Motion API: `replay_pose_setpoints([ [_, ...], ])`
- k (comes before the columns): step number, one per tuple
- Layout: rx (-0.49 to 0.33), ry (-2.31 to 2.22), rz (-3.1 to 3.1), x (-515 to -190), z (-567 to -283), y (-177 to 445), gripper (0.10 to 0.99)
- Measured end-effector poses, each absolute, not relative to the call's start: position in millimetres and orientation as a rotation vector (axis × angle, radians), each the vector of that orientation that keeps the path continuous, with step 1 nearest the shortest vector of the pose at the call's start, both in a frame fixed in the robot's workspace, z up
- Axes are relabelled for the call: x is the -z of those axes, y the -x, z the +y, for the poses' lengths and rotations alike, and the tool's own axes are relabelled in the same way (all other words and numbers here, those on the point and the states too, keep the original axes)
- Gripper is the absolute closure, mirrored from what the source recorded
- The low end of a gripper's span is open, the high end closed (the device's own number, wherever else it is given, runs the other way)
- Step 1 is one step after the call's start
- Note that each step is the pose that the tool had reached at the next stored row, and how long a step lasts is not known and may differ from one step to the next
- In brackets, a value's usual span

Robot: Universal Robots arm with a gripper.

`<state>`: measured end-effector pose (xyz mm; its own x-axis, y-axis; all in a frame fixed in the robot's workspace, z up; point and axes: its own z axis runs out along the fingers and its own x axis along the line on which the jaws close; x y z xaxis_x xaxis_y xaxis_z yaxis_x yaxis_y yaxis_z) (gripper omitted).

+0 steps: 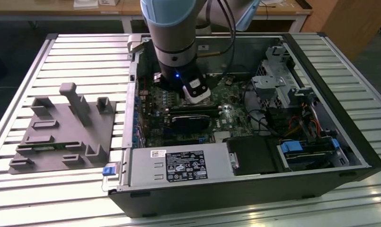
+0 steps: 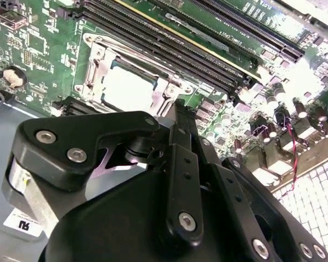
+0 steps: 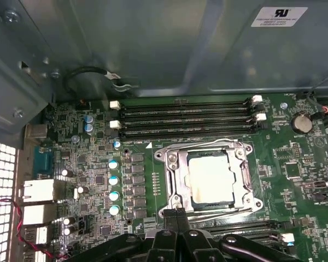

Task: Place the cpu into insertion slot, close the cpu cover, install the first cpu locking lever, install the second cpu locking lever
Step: 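Install the second cpu locking lever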

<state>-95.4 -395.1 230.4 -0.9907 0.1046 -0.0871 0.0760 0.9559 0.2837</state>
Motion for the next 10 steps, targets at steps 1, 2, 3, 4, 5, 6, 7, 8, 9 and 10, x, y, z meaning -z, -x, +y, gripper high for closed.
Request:
replay_pose_setpoints([
  [1, -0.430, -0.139, 3.006, -230.4, -395.1, 95.4, 0.980],
  [2, -0.430, -0.139, 3.006, -230.4, -395.1, 95.4, 0.980],
  [3, -0.430, -0.139, 3.006, -230.4, -395.1, 95.4, 0.980],
  [4, -0.430, -0.139, 3.006, -230.5, -395.1, 95.4, 0.980],
  [5, -0.430, -0.139, 3.007, -230.5, -395.1, 95.4, 0.980],
  [6, -0.430, -0.139, 3.007, -230.6, -395.1, 95.4, 0.980],
  [7, -0.430, -0.139, 3.007, -230.6, -395.1, 95.2, 0.980],
  [8, -0.430, -0.139, 3.007, -230.6, -395.1, 94.8, 0.980],
  [9, -0.430, -0.139, 3.007, -230.6, -395.0, 94.2, 0.980],
  [10, -0.430, -0.139, 3.007, -230.6, -394.8, 93.2, 0.980],
])
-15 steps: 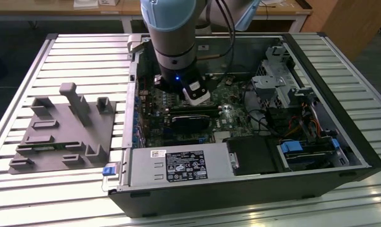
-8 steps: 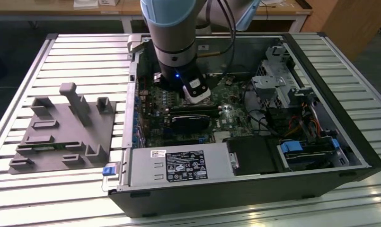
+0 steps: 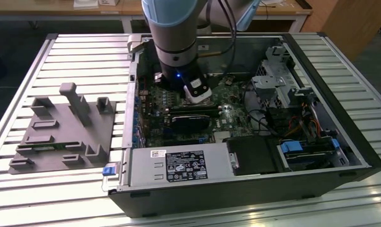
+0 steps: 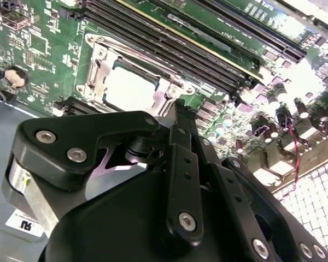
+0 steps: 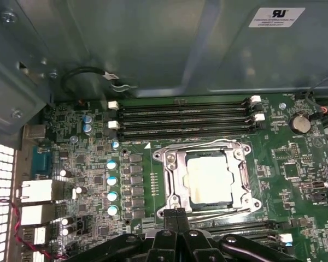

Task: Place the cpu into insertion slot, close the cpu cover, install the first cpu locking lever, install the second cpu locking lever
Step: 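Install the second cpu locking lever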

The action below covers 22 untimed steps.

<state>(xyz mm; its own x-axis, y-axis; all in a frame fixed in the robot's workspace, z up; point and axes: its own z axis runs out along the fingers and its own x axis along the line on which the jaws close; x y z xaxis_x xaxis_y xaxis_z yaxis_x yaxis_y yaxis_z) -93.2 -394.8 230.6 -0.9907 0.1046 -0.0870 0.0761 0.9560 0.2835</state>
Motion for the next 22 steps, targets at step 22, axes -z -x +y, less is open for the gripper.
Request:
replay_pose_setpoints([
  [22, -0.374, -0.140, 3.028, -229.2, -386.7, 61.5, 0.980],
])
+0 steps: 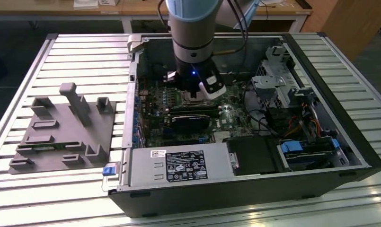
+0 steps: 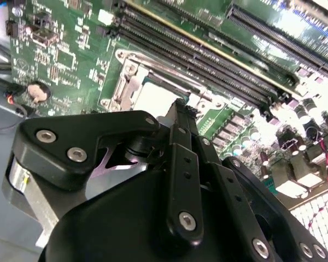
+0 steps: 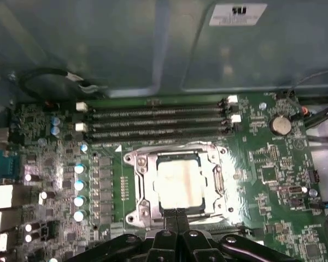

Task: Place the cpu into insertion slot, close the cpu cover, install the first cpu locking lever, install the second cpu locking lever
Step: 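Install the second cpu locking lever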

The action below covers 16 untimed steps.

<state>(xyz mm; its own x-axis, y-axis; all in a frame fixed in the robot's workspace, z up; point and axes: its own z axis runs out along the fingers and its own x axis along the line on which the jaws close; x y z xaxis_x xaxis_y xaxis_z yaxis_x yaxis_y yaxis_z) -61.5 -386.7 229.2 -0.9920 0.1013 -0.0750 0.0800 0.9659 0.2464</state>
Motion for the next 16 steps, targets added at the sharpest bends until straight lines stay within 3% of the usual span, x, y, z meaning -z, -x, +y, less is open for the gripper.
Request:
replay_pose_setpoints([
  [10, -0.250, -0.138, 3.055, -225.2, -377.9, 50.6, 0.980],
  [16, -0.224, -0.138, 3.065, -220.2, -366.4, 48.4, 0.980],
])
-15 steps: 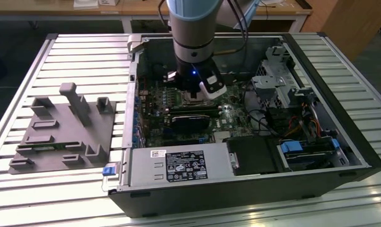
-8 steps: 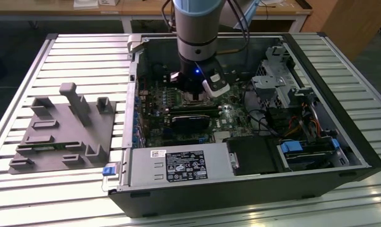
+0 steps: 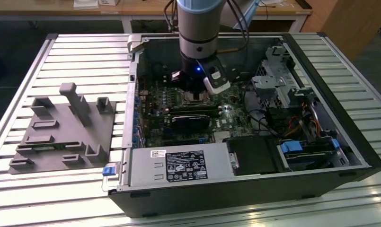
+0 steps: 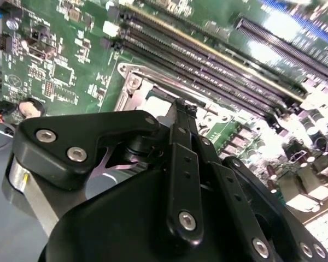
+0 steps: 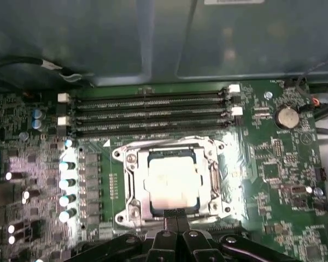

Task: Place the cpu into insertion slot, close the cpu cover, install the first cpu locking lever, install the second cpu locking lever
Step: 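Install the second cpu locking lever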

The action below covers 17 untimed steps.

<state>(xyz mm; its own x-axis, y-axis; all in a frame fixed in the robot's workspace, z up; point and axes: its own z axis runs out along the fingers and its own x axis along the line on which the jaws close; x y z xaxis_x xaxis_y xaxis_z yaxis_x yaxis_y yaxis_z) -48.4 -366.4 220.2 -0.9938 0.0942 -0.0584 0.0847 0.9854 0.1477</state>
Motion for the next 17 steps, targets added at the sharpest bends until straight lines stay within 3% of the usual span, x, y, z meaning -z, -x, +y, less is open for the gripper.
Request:
replay_pose_setpoints([
  [17, -0.151, -0.137, 3.092, -211.5, -346.7, 42.3, 0.980],
])
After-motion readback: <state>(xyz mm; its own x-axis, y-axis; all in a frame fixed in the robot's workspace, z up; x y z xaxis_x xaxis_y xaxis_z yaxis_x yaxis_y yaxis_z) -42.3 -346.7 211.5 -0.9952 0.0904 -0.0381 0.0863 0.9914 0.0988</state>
